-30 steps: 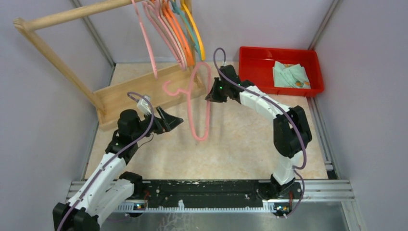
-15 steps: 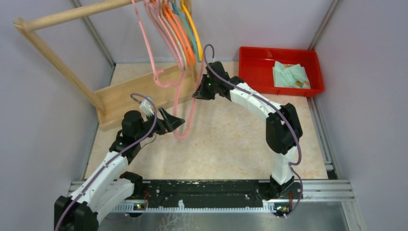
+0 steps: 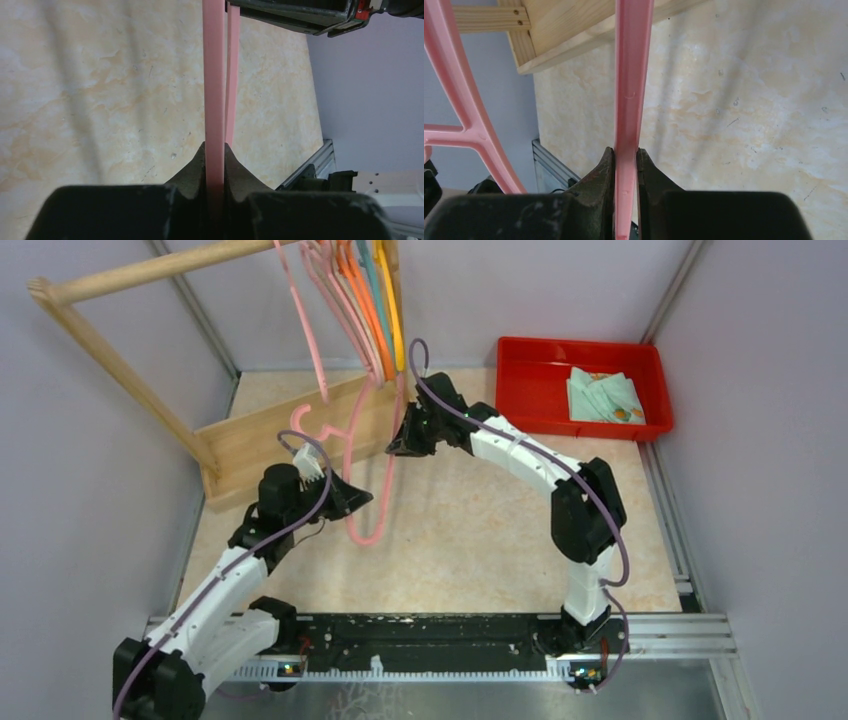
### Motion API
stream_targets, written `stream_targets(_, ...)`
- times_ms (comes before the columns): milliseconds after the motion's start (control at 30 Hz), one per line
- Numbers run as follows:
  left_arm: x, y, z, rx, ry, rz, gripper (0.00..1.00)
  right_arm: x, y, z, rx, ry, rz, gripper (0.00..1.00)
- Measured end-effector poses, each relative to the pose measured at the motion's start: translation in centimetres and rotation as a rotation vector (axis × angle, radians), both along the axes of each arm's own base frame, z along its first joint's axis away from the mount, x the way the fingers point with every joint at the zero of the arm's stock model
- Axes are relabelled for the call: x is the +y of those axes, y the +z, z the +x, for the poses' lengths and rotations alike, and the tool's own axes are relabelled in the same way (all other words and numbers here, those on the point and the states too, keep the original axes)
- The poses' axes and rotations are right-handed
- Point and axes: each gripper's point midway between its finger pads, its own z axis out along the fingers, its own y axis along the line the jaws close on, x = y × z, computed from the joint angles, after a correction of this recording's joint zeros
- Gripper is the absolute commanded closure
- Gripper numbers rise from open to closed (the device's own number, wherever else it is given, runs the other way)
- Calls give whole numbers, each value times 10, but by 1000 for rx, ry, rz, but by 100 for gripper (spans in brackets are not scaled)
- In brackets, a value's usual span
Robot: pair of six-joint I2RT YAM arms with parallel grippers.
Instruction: Organize the hangers
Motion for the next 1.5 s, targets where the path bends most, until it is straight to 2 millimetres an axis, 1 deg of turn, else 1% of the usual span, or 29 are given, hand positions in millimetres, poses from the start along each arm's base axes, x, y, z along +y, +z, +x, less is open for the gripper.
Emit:
stream_targets(67,6,-1,1,24,22,43,100,-3,-1,-1,1,-1,-15,74)
stream_targets(133,12,1,-1,46,44,99,100,-6,0,-5,-3,9,-32,66)
stream_targets(167,16,2,-2,59,58,129,100,-9,2,-7,-13,15,-45,64)
stream_targets(200,23,2,-5,73,78,164,100,-11,3,-7,-16,14,-49,61)
stream_targets(233,31,3,-5,80,112,199,100,-17,4,-5,-33,10,-71,54)
stream_targets(267,43,5,-6,85,159,241,100,-26,4,-4,-41,-2,-99,43)
stream_targets(333,66,12,-5,85,253,317,100,-50,6,4,-64,-45,-152,35)
stream_targets(367,76,17,-4,80,290,353,100,-64,6,8,-79,-72,-182,33)
stream_targets(433,95,33,-1,63,360,432,100,-92,8,13,-103,-123,-234,28)
stream_targets(467,100,40,2,53,386,455,100,-104,9,15,-112,-141,-255,25)
stream_targets(533,111,55,10,27,429,508,100,-127,12,17,-136,-180,-294,25)
stream_targets(600,119,66,18,10,464,552,100,-144,16,17,-157,-205,-326,25)
stream_targets(700,127,75,30,2,494,620,100,-156,23,14,-186,-217,-349,24)
stream_targets(833,135,88,48,-11,514,712,100,-165,23,11,-201,-224,-371,24)
stream_targets(900,138,104,60,-35,533,751,100,-169,20,9,-198,-223,-386,24)
stream_targets(1000,142,136,78,-104,565,785,100,-173,18,9,-195,-222,-404,24)
stream_targets(1067,143,157,86,-154,585,792,100,-176,18,10,-199,-224,-409,24)
stream_targets(1100,145,172,92,-185,601,791,100,-177,18,11,-199,-226,-412,24)
stream_targets(1167,146,193,102,-227,619,783,100,-179,18,12,-200,-227,-416,24)
stream_targets(1233,148,208,113,-262,637,776,100,-181,18,13,-202,-229,-419,24)
stream_targets(1333,155,216,130,-280,650,773,100,-183,17,13,-200,-229,-428,24)
stream_targets(1500,165,216,161,-266,643,783,100,-188,15,13,-191,-237,-437,24)
